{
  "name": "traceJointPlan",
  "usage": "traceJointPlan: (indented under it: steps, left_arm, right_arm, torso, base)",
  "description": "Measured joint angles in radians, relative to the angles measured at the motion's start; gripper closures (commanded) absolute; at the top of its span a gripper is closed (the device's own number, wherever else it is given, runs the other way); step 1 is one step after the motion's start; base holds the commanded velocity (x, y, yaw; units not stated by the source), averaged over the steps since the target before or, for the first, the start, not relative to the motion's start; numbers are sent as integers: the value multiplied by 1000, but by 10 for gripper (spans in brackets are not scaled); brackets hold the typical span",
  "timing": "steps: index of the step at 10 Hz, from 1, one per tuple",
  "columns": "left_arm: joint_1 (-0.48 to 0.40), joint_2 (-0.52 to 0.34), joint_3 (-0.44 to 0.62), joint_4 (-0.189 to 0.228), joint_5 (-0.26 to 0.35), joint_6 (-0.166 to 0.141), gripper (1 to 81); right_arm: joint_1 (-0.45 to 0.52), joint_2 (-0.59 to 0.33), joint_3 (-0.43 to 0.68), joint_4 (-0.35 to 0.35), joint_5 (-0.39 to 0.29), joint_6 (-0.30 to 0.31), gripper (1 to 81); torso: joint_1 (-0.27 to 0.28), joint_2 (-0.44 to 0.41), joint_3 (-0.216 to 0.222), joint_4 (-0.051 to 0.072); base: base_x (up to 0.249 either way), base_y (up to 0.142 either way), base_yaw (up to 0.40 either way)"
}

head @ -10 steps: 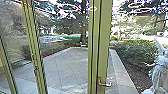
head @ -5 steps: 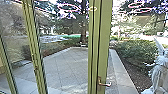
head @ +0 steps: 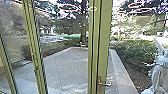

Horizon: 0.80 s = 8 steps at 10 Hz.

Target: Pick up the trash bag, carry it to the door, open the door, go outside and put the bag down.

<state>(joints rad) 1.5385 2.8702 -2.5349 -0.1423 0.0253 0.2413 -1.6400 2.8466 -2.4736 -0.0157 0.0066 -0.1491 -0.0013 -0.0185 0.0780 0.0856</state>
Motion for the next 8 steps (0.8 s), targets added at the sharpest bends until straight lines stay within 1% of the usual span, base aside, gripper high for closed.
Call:
traceJointPlan:
  steps: [6, 8]
  left_arm:
    - [0, 5, -1, -1, 0, -3, 811]
    - [0, 5, -1, -3, 0, -3, 811]
  right_arm:
    - [0, 5, 20, -1, -3, 4, 10]
    - [0, -29, 97, -1, -3, 4, 10]
  torso:
    - [0, 0, 0, 0]
    - [0, 0, 0, 0]
  base:
    - [0, 0, 0]
    - [0, 0, 0]
